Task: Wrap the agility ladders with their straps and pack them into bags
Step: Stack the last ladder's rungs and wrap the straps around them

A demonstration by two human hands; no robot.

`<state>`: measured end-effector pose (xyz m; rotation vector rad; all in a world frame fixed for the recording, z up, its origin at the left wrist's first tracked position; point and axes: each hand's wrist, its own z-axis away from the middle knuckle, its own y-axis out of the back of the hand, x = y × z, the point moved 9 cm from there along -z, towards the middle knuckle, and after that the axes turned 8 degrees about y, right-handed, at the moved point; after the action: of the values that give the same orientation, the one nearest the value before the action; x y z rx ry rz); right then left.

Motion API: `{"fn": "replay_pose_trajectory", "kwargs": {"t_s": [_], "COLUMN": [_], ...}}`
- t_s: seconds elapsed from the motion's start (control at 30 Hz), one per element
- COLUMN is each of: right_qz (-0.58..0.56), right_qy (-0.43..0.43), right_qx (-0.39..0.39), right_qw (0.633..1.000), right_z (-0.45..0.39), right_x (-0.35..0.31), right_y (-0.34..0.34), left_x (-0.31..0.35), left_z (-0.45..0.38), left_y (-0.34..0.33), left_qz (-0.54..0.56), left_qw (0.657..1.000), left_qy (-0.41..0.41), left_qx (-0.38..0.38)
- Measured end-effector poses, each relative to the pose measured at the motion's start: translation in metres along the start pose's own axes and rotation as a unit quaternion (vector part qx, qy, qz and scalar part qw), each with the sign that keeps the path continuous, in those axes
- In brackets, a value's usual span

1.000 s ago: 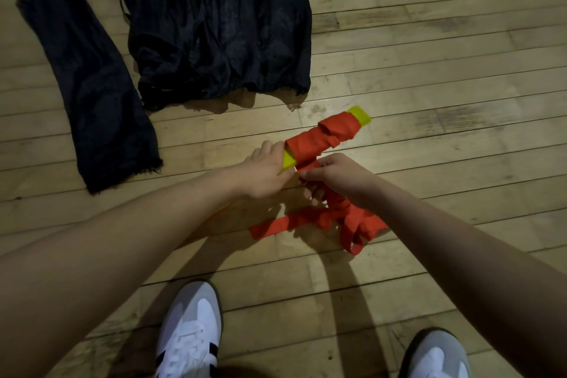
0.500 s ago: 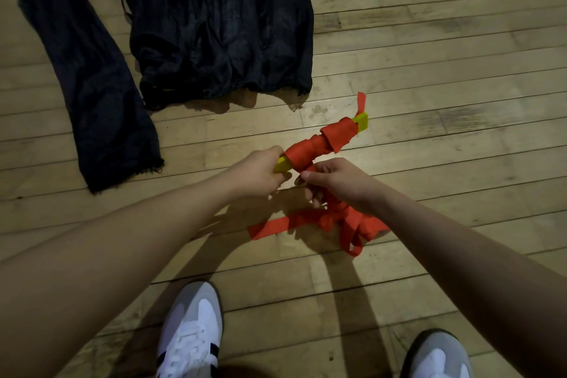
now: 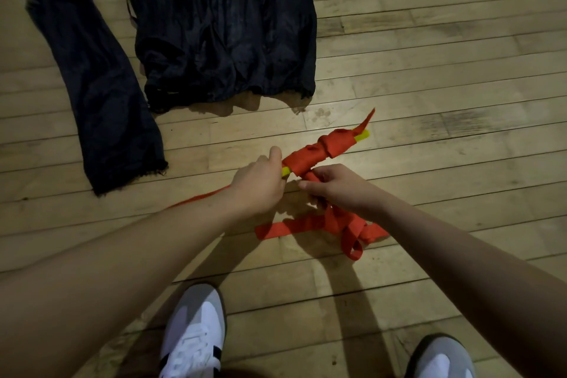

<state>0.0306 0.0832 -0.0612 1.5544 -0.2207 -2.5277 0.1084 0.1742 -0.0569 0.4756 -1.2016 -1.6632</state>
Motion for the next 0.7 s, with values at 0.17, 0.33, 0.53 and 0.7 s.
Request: {"fn": "replay_pose_trajectory", "kwargs": {"t_s": [0.17, 0.33, 0.53, 0.7], "right_qz": [0.032, 0.001, -0.058, -0.059], "right_qy": [0.0, -0.01, -0.025, -0.06], "right_qx": [0.003, 0.049, 0.032, -0.02], "right_qw": [0.999, 0.999, 0.998, 0.996], "right_z": [0.001, 0.004, 0.005, 0.009], "right_x": [0.005, 0.01, 0.011, 0.015], "right_y": [-0.001, 0.008, -0.003, -0.008], "left_x": [-0.003, 0.003, 0.002, -0.015], "left_z": [0.0, 0.002, 0.002, -0.006], "left_y": [-0.009, 0.015, 0.016, 0.017], "left_qz": [-0.039, -0.044, 0.095, 0.124], "left_qw": [0.993, 0.987, 0.988, 0.992], "left_qy": [-0.075, -0.147, -0.119, -0.009], "left_qx": [-0.077, -0.04, -0.024, 0.005]}}
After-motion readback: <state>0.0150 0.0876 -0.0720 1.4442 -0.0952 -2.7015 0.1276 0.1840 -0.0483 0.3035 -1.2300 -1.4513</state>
